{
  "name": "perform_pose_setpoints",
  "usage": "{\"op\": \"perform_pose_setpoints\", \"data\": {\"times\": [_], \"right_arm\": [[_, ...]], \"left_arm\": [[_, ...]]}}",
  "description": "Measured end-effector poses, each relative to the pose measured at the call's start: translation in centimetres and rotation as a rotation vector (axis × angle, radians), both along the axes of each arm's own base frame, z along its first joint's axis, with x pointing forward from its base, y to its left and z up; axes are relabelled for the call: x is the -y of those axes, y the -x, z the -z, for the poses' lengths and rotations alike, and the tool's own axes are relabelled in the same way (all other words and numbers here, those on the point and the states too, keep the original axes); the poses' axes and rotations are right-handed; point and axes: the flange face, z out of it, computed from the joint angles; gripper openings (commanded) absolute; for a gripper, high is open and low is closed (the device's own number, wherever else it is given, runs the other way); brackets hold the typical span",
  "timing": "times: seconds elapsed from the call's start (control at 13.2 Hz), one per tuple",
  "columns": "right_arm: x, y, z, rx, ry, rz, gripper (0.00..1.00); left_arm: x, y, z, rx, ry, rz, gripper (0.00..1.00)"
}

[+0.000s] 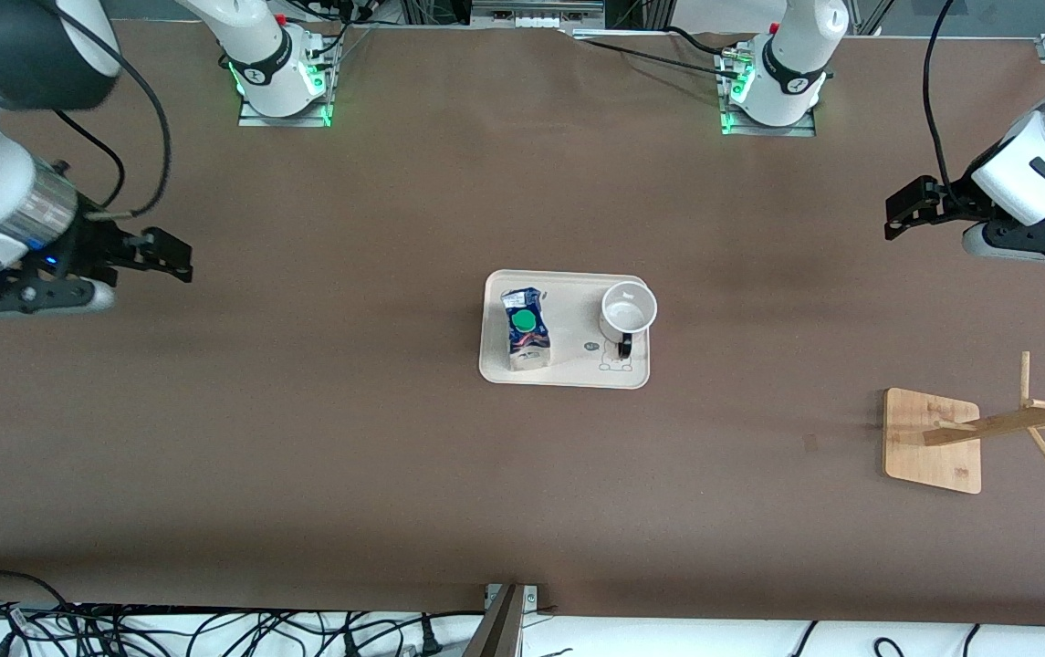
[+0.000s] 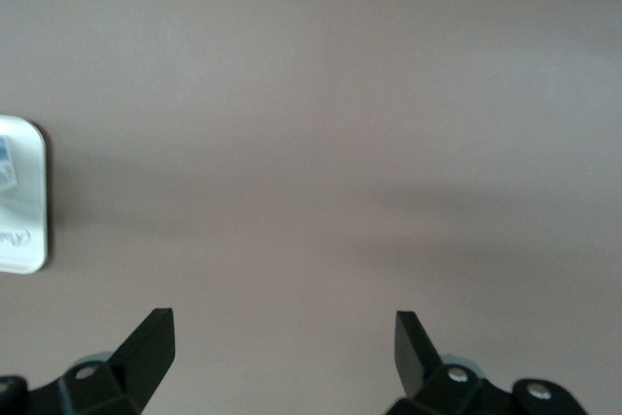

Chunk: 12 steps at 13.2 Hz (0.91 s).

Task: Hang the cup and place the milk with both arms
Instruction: 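Move the right gripper from rest toward the milk carton on the tray, then lower the right gripper and grasp the blue milk carton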

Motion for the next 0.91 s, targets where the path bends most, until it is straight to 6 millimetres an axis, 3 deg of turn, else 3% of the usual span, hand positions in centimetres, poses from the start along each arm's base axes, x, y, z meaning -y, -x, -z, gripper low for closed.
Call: {"op": "perform_pose_setpoints", "data": {"times": [0.15,0.53,0.91], "right_arm": [[-4.0,-0.2,3.1,-0.041,0.011,-0.067,1.0],[-18.3,1.7,2.9,0.014,-0.068,-0.062,1.0],[-31.2,3.0,7.7,0.08,-0.085,-0.001,1.0]], "left_arm": [[0.0,0.0,0.0,-0.001,0.0,0.0,1.0],[0.0,0.0,0.0,-0.004,0.0,0.001,1.0],[0.0,0.1,0.0,-0.005,0.0,0.001,1.0]]}}
